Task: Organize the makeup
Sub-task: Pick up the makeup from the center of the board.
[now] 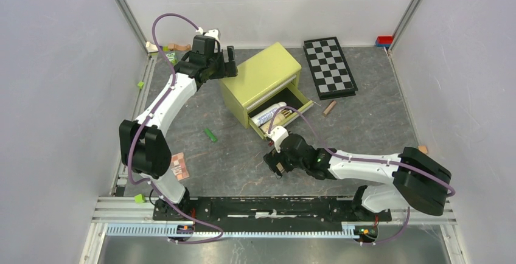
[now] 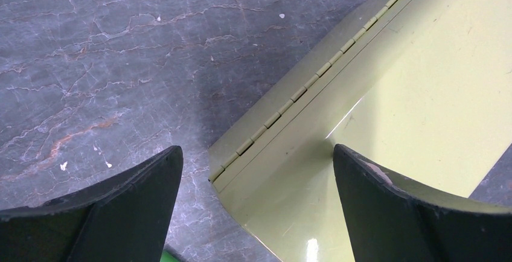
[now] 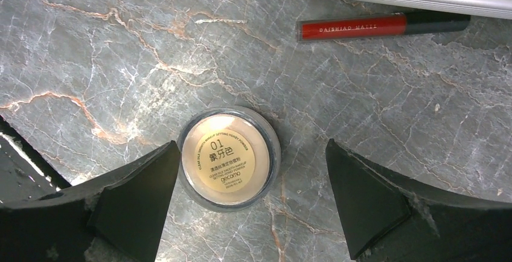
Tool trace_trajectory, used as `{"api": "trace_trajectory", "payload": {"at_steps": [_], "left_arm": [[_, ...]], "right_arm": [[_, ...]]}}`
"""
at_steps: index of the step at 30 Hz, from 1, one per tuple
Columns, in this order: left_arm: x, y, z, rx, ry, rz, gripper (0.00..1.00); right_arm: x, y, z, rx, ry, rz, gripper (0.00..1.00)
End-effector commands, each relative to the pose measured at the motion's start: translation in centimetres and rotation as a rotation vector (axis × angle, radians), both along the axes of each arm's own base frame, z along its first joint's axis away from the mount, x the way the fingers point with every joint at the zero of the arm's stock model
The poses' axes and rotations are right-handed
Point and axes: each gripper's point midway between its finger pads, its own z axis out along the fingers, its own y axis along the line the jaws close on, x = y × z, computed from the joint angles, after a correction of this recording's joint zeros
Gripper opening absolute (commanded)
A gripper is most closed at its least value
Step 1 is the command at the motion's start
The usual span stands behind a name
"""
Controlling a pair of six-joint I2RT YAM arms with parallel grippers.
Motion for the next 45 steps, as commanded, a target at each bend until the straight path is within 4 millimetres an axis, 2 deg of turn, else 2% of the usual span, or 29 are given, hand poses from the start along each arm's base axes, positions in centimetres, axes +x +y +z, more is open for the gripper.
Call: {"api": "trace_trajectory", "payload": {"at_steps": [1, 6, 12, 15, 27, 40, 45], "left_arm": [[0.2, 0.0, 0.7, 0.027, -0.037, -0.039, 1.0], [0.2, 0.0, 0.8, 0.026, -0.036, -0.04, 1.0], [0.1, 0.0, 0.8, 0.026, -0.038, -0.041, 1.0], [0.2, 0.0, 0.9, 0.026, -0.04, -0.041, 1.0], [0.1, -0.1, 0.9, 0.026, -0.038, -0.043, 1.0], [0.2, 0.0, 0.8, 0.03, -0.037, -0.043, 1.0], [0.1, 0.0, 0.8, 0.031, -0.036, -0.043, 1.0]], "right_arm": [[-0.6, 0.2, -0.4, -0.017, 0.021, 0.027, 0.97], [-1.2, 1.3, 0.4, 0.017, 0.019, 0.082, 0.98], [-1.0, 1.3, 1.6, 0.036, -0.02, 0.08, 0.98], [-1.1, 1.4, 1.5, 0.034, -0.018, 0.093, 0.98], [-2.1, 4.3, 2.9, 0.115, -0.02, 0.168, 0.98], [-1.6, 4.8, 0.6, 0.017, -0.026, 0.13, 0.98], [-1.4, 5.1, 0.7, 0.015, -0.038, 0.129, 0.92]]}}
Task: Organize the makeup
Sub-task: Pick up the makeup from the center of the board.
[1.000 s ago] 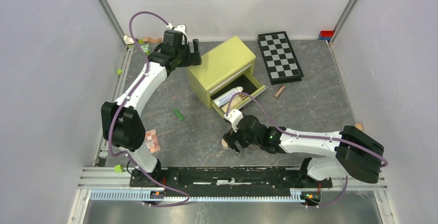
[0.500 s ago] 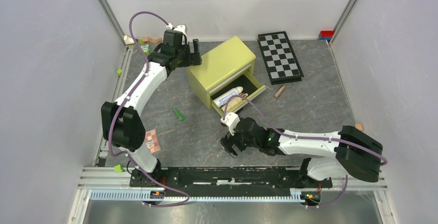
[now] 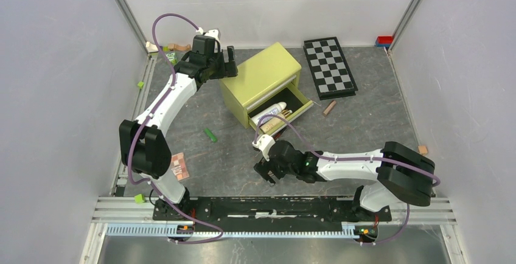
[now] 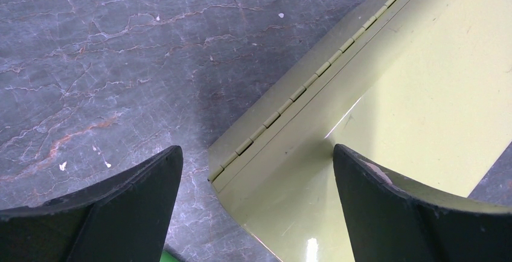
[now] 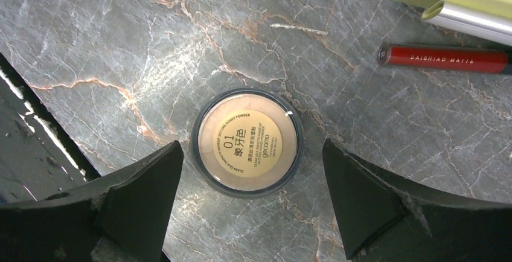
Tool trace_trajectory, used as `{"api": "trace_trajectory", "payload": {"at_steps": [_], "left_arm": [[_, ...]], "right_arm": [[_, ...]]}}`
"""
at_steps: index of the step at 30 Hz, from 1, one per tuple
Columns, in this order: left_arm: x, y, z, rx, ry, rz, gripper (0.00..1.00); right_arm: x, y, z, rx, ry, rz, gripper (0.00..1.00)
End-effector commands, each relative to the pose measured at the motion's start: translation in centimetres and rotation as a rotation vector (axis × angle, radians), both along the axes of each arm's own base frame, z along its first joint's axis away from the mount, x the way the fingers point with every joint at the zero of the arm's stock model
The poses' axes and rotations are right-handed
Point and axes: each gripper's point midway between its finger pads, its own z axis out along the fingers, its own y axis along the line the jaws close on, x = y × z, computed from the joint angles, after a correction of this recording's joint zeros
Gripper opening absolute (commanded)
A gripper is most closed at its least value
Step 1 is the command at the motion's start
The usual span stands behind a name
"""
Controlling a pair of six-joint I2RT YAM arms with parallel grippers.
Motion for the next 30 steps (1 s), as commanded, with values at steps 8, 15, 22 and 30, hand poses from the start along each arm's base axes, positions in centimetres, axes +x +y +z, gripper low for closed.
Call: {"api": "trace_trajectory", "payload": {"at_steps": [8, 15, 22, 30], "left_arm": [[0.2, 0.0, 0.7, 0.032, -0.034, -0.042, 1.0], [0.2, -0.1, 0.6, 0.03, -0.032, -0.045, 1.0], [0.2, -0.1, 0.5, 0.032, -0.031, -0.046, 1.0], [0.1, -0.6, 0.2, 0.02, -0.015, -0.07, 1.0]], "right_arm": [[0.8, 2.1, 2.3, 0.066, -0.05, 0.012, 0.75], [0.8, 1.7, 2.6, 0.075, -0.06, 0.009, 0.67], [2.0, 0.5, 4.1, 0.061, -0.115, -0.058, 0.67], [6.3, -3.2, 7.0, 0.068, -0.155, -0.204, 0.67]]}}
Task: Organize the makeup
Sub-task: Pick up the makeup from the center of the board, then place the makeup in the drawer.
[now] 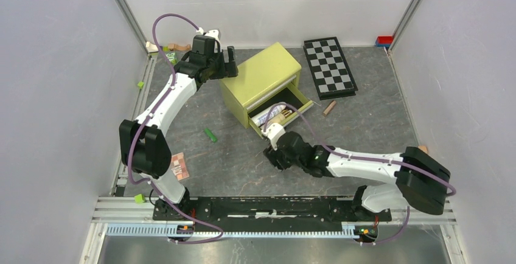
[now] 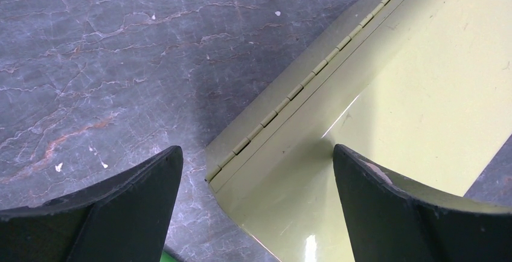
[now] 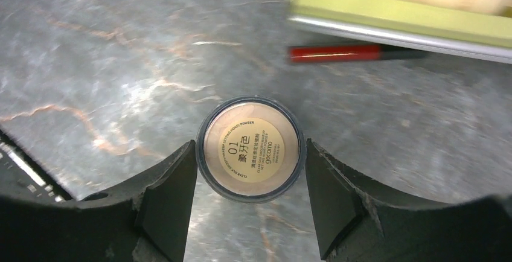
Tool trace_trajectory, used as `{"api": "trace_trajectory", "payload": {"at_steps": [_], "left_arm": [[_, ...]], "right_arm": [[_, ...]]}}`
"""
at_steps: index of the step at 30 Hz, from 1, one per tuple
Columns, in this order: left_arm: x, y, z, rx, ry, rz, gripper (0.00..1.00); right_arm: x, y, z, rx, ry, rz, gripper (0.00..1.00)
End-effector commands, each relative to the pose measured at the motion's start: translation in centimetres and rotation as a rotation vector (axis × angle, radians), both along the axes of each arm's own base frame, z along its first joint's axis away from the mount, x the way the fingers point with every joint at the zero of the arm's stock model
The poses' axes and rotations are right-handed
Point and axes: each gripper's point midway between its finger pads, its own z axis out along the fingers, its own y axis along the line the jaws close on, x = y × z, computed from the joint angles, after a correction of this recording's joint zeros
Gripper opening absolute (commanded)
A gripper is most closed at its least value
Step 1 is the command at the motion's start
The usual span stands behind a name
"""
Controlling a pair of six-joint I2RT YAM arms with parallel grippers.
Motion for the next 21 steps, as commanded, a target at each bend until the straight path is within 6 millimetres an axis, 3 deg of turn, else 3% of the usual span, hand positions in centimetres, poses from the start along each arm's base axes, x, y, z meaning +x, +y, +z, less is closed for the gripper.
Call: {"api": "trace_trajectory", "payload": {"at_steps": [1, 6, 9, 13, 21], "left_arm": [[0.1, -0.8, 0.2, 0.012, -0.013, -0.08, 0.99], [0.1, -1.1, -0.2, 0.008, 0.005, -0.099, 0.98], [0.1, -1.1, -0.3, 0.011, 0.009, -0.102, 0.98], [0.1, -1.2, -0.2, 0.012, 0.008, -0.105, 0.98], [0.0, -1.3, -0.1, 0.011, 0.008, -0.112, 0.97]], "right_arm": [[4.4, -1.9, 4.8, 0.066, -0.092, -0.12, 0.67], [9.6, -5.3, 8.2, 0.094, -0.142, -0.262, 0.68], [12.4, -6.6, 9.2, 0.08, -0.146, -0.323, 0.68], [15.9, -7.1, 10.8, 0.092, -0.169, -0.378, 0.67], [20.7, -7.4, 10.8, 0.087, -0.172, -0.41, 0.67]]}}
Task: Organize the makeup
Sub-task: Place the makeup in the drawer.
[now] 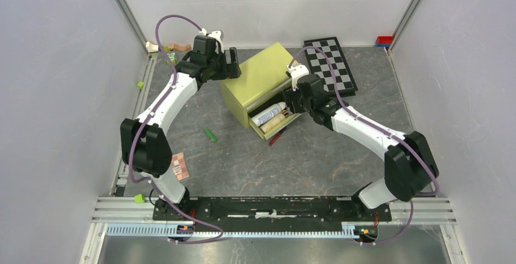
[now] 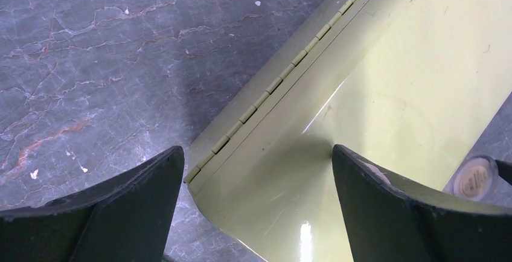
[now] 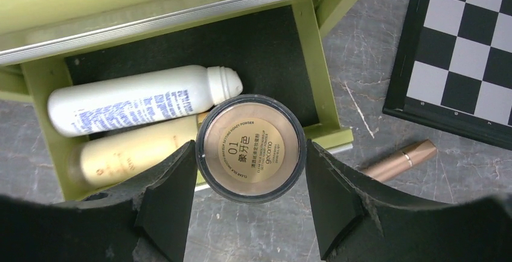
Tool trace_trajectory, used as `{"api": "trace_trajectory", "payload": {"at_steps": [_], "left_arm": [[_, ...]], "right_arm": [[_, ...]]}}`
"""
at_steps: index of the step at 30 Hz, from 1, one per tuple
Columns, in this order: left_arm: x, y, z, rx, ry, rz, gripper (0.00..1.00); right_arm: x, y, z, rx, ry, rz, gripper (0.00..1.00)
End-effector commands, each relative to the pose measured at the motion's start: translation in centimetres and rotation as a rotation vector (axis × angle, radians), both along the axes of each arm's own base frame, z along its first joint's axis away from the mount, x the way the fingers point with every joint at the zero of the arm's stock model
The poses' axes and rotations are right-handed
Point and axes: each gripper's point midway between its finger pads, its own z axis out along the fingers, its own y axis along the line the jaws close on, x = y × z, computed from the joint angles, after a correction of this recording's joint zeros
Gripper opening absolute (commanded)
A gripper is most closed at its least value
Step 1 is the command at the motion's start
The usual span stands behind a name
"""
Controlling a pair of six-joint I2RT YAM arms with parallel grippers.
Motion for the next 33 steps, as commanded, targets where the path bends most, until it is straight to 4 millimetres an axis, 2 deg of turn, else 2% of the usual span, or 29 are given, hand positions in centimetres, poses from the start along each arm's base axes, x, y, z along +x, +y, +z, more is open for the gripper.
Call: {"api": "trace_trajectory", "payload": {"at_steps": [1, 10, 18, 26, 33], "left_arm": [[0.4, -0.1, 0.4, 0.044, -0.019, -0.059, 0.97], [0.3, -0.1, 0.5, 0.046, -0.02, -0.058, 0.97], [0.3, -0.2, 0.4, 0.043, -0.018, -0.063, 0.97], [0.2, -0.3, 0.7, 0.036, -0.025, -0.073, 0.97], [0.1, -0.5, 0.9, 0.029, -0.034, -0.087, 0.97]], "right_arm": [[2.9, 0.8, 1.7, 0.025, -0.051, 0.023, 0.67], [5.5, 1.0, 0.4, 0.032, -0.053, 0.025, 0.68], [7.4, 0.9, 0.0, 0.041, -0.099, 0.0, 0.69], [8.1, 0.1, -1.9, 0.003, -0.095, -0.034, 0.69], [8.9, -0.2, -2.6, 0.006, -0.109, -0.053, 0.7]]}}
